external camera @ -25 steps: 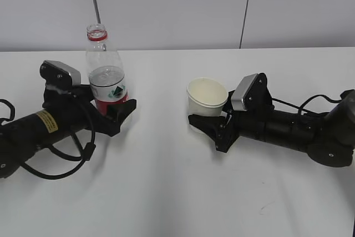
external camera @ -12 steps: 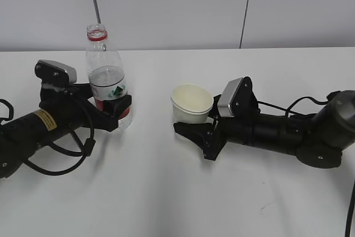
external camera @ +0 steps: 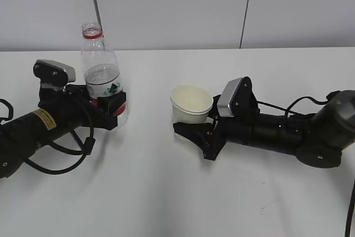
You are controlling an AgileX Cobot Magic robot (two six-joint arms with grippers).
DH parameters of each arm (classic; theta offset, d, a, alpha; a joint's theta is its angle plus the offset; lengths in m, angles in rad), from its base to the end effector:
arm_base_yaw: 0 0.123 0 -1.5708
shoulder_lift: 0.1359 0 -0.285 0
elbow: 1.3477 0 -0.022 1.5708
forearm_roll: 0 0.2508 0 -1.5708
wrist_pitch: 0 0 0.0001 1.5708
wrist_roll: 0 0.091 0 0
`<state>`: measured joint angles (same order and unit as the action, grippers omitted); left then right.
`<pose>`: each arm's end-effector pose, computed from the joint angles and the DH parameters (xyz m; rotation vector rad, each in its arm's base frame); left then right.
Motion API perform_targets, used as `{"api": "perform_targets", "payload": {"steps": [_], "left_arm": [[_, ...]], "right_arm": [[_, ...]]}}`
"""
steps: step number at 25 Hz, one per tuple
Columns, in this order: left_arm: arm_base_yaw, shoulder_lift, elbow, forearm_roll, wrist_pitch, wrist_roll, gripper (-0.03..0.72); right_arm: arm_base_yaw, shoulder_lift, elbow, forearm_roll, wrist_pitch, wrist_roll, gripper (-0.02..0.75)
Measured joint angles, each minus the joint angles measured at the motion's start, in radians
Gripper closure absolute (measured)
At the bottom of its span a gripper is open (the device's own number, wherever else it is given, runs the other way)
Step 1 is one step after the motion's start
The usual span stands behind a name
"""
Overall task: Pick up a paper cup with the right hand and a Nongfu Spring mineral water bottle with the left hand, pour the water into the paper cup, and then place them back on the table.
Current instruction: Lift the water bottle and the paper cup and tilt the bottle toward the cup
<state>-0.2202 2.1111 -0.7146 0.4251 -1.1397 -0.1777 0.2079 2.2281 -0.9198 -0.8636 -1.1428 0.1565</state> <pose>0.3312 -0.1091 0.0913 0.4794 1.7225 -0.4925 0.3521 0.1386 0.0777 -0.9432 1.5369 0.6335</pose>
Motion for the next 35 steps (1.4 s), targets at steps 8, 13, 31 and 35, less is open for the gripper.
{"api": "perform_targets", "payload": {"steps": [8, 13, 31, 35], "left_arm": [[0.000, -0.032, 0.000, 0.000, 0.054, 0.002, 0.259], [0.001, -0.122, 0.001, 0.000, 0.215, 0.042, 0.260], [0.001, -0.286, 0.005, -0.013, 0.353, 0.330, 0.281], [0.001, -0.292, -0.008, -0.027, 0.383, 0.437, 0.283]], "right_arm": [[0.000, 0.000, -0.046, -0.049, 0.000, 0.112, 0.244], [0.000, 0.000, -0.071, -0.105, 0.000, 0.160, 0.244], [0.000, 0.000, -0.149, -0.305, -0.002, 0.302, 0.244], [0.000, 0.000, -0.151, -0.306, -0.002, 0.303, 0.244]]}}
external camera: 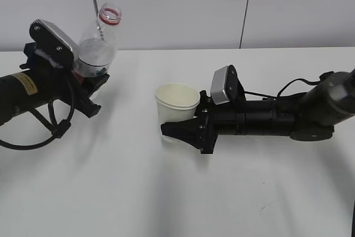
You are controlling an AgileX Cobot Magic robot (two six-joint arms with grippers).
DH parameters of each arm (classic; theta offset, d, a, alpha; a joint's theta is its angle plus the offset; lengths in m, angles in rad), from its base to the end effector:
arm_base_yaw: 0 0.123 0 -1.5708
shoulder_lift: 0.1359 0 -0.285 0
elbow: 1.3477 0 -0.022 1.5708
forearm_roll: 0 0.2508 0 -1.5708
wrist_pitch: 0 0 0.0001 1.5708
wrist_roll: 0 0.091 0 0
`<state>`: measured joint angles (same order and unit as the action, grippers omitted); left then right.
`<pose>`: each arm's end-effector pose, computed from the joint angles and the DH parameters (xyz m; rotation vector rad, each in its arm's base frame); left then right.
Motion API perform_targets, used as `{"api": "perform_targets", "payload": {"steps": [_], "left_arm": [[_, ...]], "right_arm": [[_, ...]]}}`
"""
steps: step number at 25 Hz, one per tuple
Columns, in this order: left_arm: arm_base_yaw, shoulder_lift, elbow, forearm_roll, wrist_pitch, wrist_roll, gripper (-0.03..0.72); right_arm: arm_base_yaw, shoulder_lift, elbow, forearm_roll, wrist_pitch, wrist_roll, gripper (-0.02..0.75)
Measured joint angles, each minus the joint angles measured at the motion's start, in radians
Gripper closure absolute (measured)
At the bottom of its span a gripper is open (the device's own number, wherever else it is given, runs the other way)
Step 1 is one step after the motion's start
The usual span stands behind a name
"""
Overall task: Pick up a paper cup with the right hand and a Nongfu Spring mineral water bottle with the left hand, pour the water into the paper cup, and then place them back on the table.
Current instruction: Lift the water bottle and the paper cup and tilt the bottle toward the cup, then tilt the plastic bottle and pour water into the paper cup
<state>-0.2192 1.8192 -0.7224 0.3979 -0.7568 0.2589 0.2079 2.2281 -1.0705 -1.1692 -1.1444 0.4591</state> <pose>0.3294 -0.0982 0.1611 0.8683 1.6373 -0.0171 0.3651 0.1549 0.0959 -1.0747 1.5069 0.8752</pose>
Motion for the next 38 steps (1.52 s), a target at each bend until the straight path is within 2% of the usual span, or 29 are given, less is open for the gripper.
{"api": "perform_targets", "payload": {"steps": [6, 13, 17, 27, 38], "left_arm": [[0.000, 0.000, -0.083, 0.004, 0.126, 0.036, 0.283], [0.000, 0.000, -0.131, 0.057, 0.211, 0.129, 0.284], [0.000, 0.000, -0.159, 0.072, 0.274, 0.159, 0.284], [-0.001, 0.000, -0.224, 0.137, 0.368, 0.167, 0.288], [-0.049, 0.000, -0.314, 0.268, 0.559, 0.170, 0.291]], "right_arm": [[0.000, 0.000, -0.026, -0.007, 0.004, 0.004, 0.244], [0.000, 0.000, -0.091, -0.087, 0.016, 0.105, 0.244], [0.000, 0.000, -0.123, -0.106, 0.075, 0.119, 0.244], [0.000, 0.000, -0.179, -0.110, 0.188, 0.153, 0.244], [0.000, 0.000, -0.188, -0.110, 0.194, 0.167, 0.244]]}}
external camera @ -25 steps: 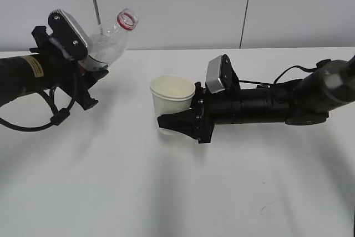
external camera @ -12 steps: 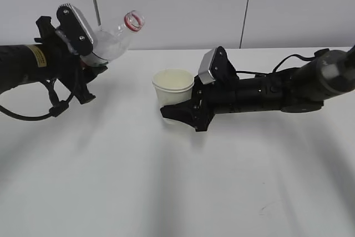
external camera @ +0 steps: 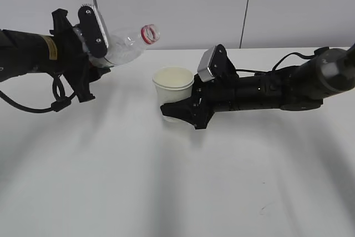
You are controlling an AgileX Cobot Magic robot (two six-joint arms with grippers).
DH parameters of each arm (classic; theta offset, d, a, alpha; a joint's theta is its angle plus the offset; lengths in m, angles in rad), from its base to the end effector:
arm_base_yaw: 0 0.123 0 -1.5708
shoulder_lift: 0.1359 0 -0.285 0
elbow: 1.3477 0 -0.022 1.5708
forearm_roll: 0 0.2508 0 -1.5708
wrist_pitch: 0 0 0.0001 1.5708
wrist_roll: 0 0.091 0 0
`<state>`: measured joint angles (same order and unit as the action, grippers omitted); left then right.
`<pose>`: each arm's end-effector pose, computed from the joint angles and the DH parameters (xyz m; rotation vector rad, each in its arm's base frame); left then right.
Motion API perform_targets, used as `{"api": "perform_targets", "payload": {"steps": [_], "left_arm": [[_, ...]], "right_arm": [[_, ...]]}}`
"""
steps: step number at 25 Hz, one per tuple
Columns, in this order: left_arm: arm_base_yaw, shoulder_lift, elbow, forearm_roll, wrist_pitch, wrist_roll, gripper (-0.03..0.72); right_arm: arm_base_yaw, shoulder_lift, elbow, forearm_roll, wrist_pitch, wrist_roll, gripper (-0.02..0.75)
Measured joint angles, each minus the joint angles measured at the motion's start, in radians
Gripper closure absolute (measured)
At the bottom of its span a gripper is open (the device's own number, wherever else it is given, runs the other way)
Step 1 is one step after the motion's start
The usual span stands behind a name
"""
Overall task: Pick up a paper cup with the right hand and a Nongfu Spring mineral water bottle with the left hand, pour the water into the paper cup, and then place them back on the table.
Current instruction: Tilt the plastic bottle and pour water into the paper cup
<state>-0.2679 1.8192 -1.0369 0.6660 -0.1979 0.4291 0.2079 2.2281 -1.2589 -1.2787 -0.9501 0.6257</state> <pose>0.3742 -0.1141 0.1971 1.3878 1.6104 0.3603 0.4058 0.1580 0.1159 -1.1225 1.5894 0.7445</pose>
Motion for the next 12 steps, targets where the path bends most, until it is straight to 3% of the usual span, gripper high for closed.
{"api": "perform_targets", "payload": {"steps": [12], "left_arm": [[-0.018, 0.000, -0.046, 0.113, 0.111, 0.001, 0.298]], "right_arm": [[0.000, 0.000, -0.013, 0.002, 0.085, 0.002, 0.244]]}}
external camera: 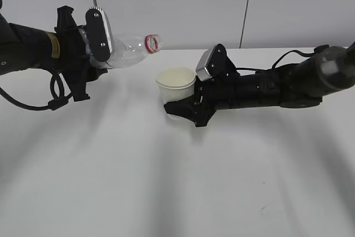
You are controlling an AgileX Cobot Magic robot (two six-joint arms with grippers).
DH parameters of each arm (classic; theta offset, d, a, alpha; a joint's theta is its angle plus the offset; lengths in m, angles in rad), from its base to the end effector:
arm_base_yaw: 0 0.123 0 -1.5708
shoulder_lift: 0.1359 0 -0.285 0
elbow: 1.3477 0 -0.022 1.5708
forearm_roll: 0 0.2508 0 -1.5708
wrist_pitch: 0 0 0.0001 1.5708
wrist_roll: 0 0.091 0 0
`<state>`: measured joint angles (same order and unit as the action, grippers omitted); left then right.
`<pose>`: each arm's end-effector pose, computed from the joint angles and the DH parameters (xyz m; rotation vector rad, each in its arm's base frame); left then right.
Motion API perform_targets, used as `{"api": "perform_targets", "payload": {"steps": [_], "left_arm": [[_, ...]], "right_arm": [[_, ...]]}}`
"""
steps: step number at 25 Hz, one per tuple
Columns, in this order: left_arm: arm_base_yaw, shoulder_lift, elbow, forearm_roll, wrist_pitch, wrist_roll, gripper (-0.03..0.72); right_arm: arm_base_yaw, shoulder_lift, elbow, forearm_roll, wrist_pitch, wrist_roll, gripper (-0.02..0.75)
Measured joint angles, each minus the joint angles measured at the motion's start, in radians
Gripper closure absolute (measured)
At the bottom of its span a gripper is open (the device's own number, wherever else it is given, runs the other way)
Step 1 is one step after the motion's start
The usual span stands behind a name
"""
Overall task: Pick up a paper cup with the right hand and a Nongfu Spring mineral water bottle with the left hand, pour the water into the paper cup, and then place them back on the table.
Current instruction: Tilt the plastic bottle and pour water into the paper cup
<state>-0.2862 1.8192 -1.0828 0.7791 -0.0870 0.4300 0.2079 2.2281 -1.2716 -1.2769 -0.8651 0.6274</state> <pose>0.3779 -0.1169 0.2027 1.5163 1.5855 0.4621 0.4122 0.1546 0.1134 -1.1193 1.6463 0.6640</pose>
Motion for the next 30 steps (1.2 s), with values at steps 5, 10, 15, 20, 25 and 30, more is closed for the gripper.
{"api": "perform_targets", "payload": {"steps": [5, 10, 15, 20, 25, 30], "left_arm": [[0.000, 0.000, 0.000, 0.050, 0.010, 0.000, 0.300], [0.000, 0.000, 0.000, 0.092, 0.012, 0.000, 0.300], [0.000, 0.000, -0.019, 0.114, 0.029, 0.000, 0.300], [0.000, 0.000, -0.030, 0.141, 0.051, 0.000, 0.300], [-0.001, 0.000, -0.031, 0.166, 0.055, 0.001, 0.301], [-0.014, 0.000, -0.031, 0.212, 0.087, 0.001, 0.301]], "right_arm": [[0.000, 0.000, -0.024, -0.018, -0.044, 0.007, 0.244], [0.005, 0.000, -0.026, -0.079, -0.050, 0.036, 0.244], [0.034, 0.000, -0.026, -0.118, -0.049, 0.040, 0.245], [0.035, 0.000, -0.028, -0.108, 0.001, 0.041, 0.245], [0.035, 0.000, -0.028, -0.067, 0.033, 0.043, 0.245], [0.035, 0.000, -0.028, -0.057, 0.033, 0.043, 0.245]]}}
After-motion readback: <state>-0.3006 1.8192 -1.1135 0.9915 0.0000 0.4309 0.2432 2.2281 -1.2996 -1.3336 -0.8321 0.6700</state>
